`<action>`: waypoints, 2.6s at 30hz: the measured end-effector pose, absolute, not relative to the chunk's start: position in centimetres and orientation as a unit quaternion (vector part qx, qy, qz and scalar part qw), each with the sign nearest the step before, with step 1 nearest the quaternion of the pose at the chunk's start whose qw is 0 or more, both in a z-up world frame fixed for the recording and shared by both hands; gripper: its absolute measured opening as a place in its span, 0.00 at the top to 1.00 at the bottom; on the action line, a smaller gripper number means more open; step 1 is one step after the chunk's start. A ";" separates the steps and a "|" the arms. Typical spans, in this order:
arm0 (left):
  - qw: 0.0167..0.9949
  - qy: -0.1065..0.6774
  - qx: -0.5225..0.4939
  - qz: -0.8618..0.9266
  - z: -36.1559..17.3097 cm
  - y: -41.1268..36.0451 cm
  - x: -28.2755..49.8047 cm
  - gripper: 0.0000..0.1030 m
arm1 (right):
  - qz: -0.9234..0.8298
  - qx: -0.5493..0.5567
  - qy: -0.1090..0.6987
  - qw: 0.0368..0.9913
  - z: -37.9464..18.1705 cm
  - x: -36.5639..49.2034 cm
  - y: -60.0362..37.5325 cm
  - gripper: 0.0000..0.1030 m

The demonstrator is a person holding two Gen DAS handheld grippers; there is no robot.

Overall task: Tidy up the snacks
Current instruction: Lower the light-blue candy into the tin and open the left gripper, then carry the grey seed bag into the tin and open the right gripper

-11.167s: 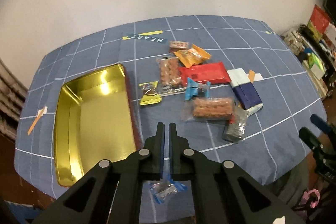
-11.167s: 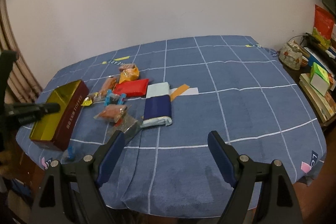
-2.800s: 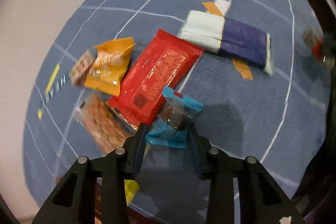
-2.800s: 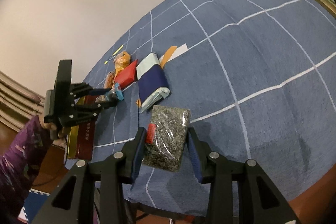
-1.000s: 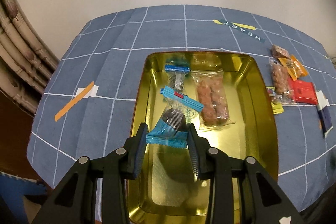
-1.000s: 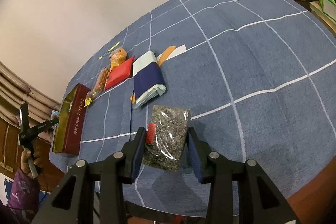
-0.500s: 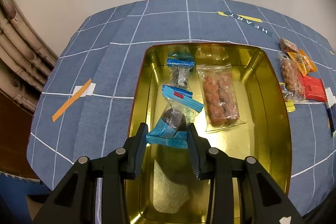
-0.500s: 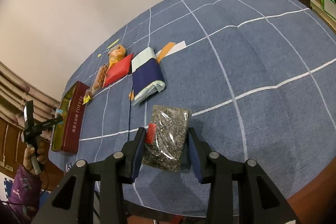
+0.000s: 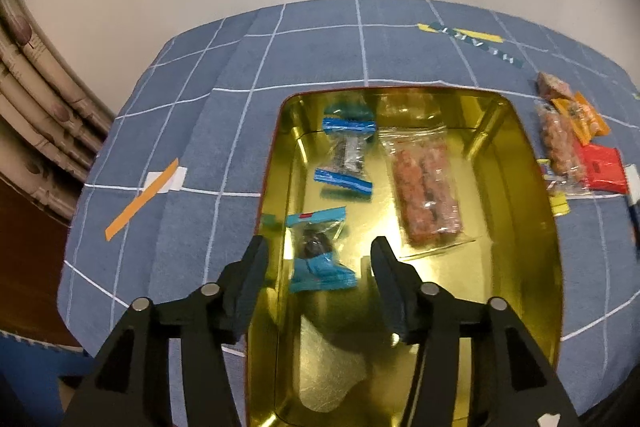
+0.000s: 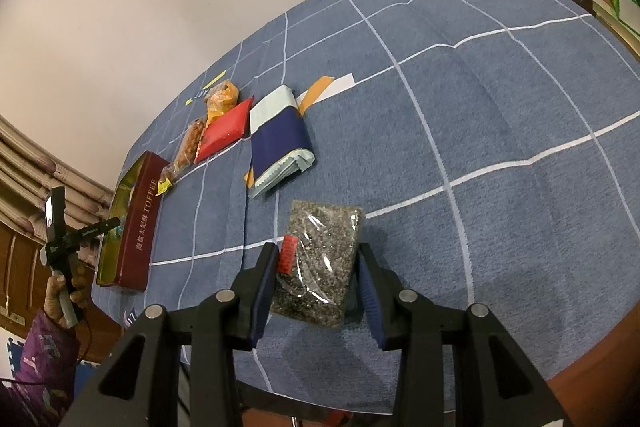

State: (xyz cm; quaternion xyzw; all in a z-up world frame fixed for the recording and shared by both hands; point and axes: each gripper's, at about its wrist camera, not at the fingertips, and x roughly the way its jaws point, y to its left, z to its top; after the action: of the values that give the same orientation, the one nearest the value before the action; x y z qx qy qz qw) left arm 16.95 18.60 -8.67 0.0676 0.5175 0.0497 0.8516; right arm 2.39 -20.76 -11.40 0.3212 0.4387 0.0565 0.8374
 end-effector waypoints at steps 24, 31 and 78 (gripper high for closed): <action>0.888 0.456 0.004 0.057 -2.5 16.6 6.8 0.06 | 0.066 0.314 0.441 0.838 -11.0 2.4 -19.7 0.61; 0.883 0.461 -0.068 0.058 -1.8 18.3 4.6 0.01 | 0.091 0.294 0.433 0.847 -8.1 3.4 -17.6 0.61; 0.883 0.417 -0.053 0.209 -1.6 24.3 1.6 0.01 | 0.268 0.150 0.514 0.800 -3.7 23.1 17.1 0.60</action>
State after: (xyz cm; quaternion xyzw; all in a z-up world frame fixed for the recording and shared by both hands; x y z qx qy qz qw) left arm 1.56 24.31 -1.56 -0.0531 0.4165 0.2093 0.8831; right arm 23.05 17.12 -3.70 0.1504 0.5144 0.2685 0.8004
